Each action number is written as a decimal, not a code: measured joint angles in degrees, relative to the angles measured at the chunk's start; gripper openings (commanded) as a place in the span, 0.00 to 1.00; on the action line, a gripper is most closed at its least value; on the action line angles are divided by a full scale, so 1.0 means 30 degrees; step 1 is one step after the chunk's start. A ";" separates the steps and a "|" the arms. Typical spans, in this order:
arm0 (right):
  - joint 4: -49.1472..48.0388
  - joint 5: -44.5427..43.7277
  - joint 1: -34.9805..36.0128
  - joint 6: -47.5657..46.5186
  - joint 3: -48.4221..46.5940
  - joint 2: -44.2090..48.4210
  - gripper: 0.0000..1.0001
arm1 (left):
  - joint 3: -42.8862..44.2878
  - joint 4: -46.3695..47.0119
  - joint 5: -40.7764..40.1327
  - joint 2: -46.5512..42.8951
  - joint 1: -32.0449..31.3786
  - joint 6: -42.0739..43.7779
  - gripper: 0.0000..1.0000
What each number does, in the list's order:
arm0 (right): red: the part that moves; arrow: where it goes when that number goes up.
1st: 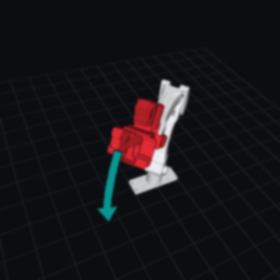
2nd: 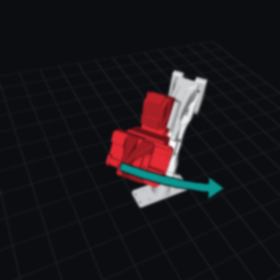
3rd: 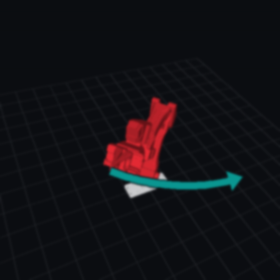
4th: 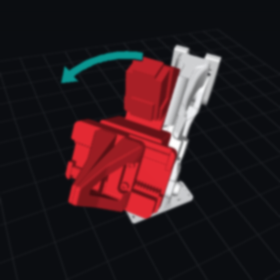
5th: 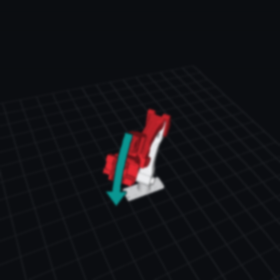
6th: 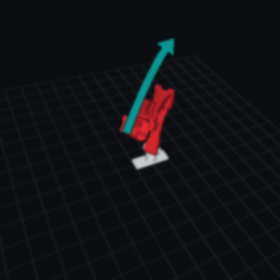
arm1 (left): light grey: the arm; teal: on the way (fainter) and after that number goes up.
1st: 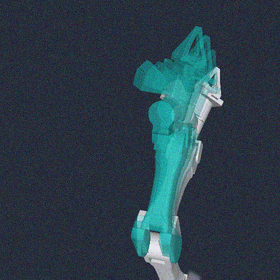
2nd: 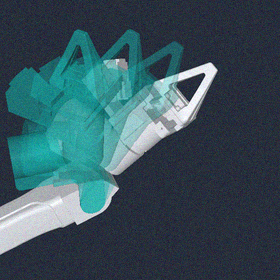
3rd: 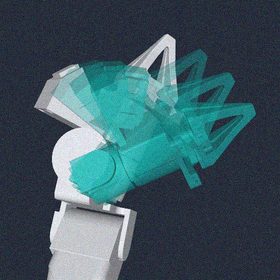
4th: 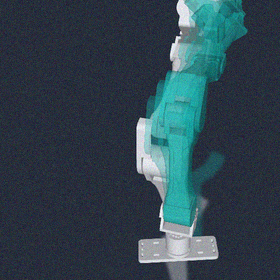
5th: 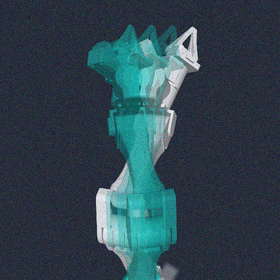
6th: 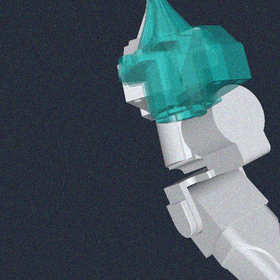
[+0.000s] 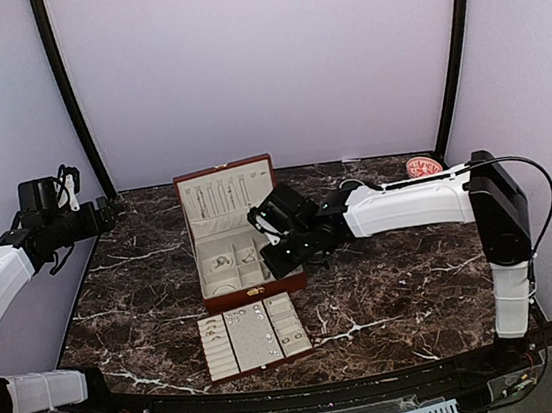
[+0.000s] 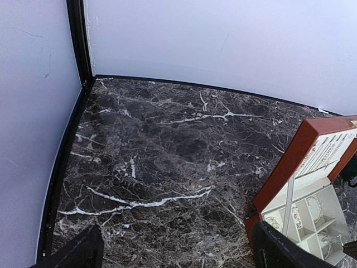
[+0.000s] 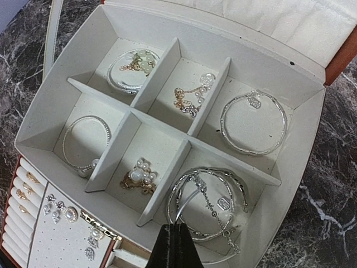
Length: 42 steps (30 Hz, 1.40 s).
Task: Organize the mixed jewelry
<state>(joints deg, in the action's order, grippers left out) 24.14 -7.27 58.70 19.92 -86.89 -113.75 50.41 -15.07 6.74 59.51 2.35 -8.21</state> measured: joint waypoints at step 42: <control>0.3796 -0.2076 -0.7155 0.5617 1.4222 0.9974 0.23 | -0.0109 0.0015 -0.0379 0.0160 0.0000 -0.0007 0.96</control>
<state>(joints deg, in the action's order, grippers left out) 35.53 -13.50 37.23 36.77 -44.23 -83.83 50.09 -15.03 5.61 59.99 2.35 -8.23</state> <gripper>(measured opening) 0.252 0.966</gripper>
